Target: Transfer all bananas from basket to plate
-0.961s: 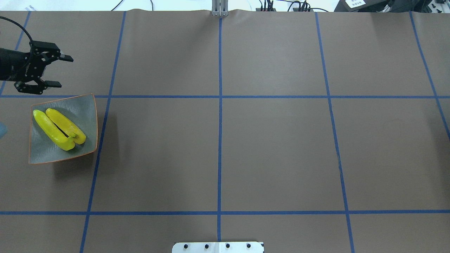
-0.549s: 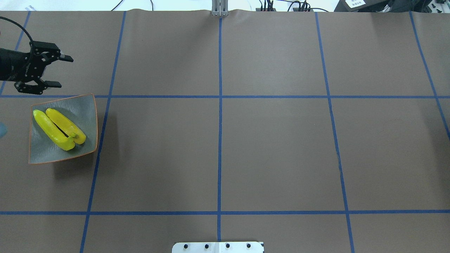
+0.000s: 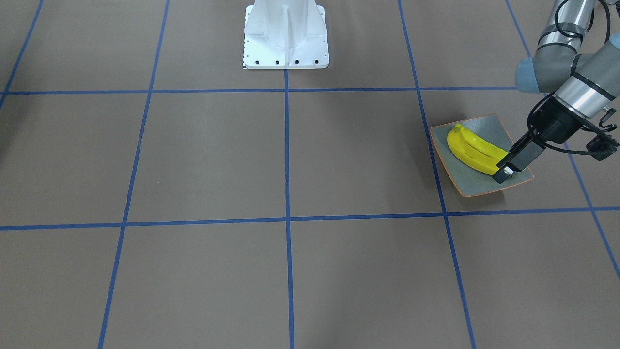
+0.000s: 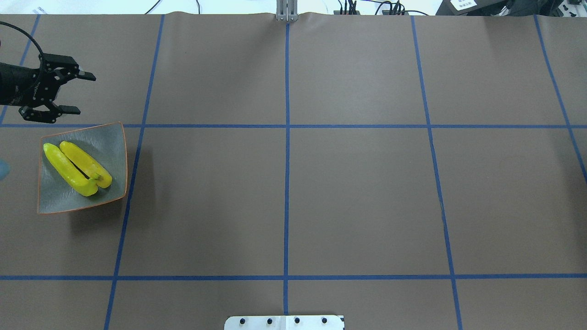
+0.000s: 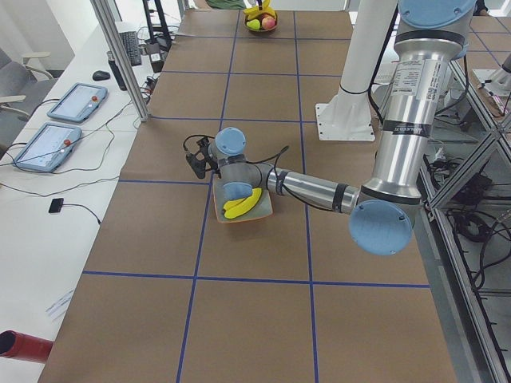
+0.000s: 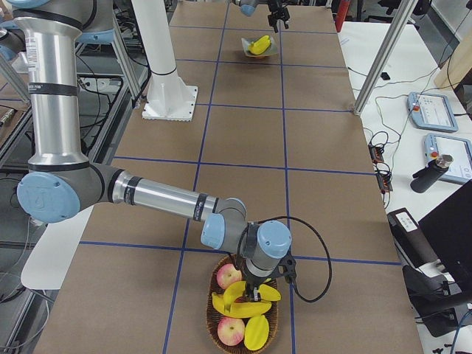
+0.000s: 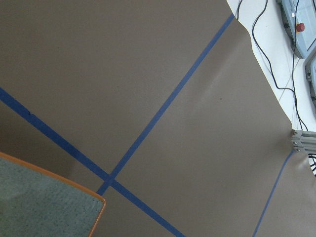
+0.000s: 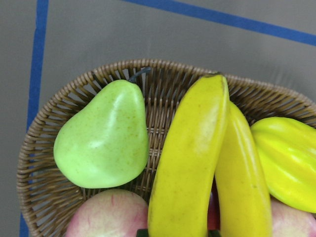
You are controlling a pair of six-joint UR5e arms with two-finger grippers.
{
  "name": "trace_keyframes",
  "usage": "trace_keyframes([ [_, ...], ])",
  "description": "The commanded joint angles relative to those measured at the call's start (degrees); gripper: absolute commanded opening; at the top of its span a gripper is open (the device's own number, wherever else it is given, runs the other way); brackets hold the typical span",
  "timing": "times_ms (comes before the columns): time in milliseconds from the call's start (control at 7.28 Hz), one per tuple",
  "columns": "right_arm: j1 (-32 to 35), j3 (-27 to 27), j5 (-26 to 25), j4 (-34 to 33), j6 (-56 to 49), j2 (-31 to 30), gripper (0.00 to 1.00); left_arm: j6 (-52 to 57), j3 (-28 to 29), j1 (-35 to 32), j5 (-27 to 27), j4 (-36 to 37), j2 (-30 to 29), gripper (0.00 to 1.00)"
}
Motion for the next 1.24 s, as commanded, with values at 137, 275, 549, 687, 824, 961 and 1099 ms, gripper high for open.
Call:
trace_keyframes([
  [137,0.19,7.85,2.37,-0.3,1.44,2.91,0.0,0.59,1.55,0.17,0.02,-0.17,-1.16,1.0],
  [275,-3.12,8.13,6.12,-1.0,1.97,6.85,0.0,3.55,2.34,0.35,-0.06,0.0,-1.87,1.0],
  [549,-9.72,9.45,15.06,-6.08,3.28,16.41,0.0,8.49,3.49,0.53,-0.59,0.0,-1.96,1.0],
  [687,-14.19,11.1,17.74,-6.89,8.08,19.77,0.0,8.59,3.84,0.61,-0.5,-0.17,-2.57,1.0],
  [824,-19.28,12.51,18.29,-6.81,14.05,22.68,0.0,8.51,3.5,1.05,-0.76,-0.61,-3.45,1.0],
  [961,-24.03,12.7,21.95,-6.29,16.28,25.49,0.0,8.24,2.63,1.05,-0.94,-0.96,-4.15,1.0],
  [1099,-27.12,14.62,24.85,-6.19,20.22,27.0,0.0,7.81,2.53,1.58,-0.94,-3.32,-5.29,1.0],
])
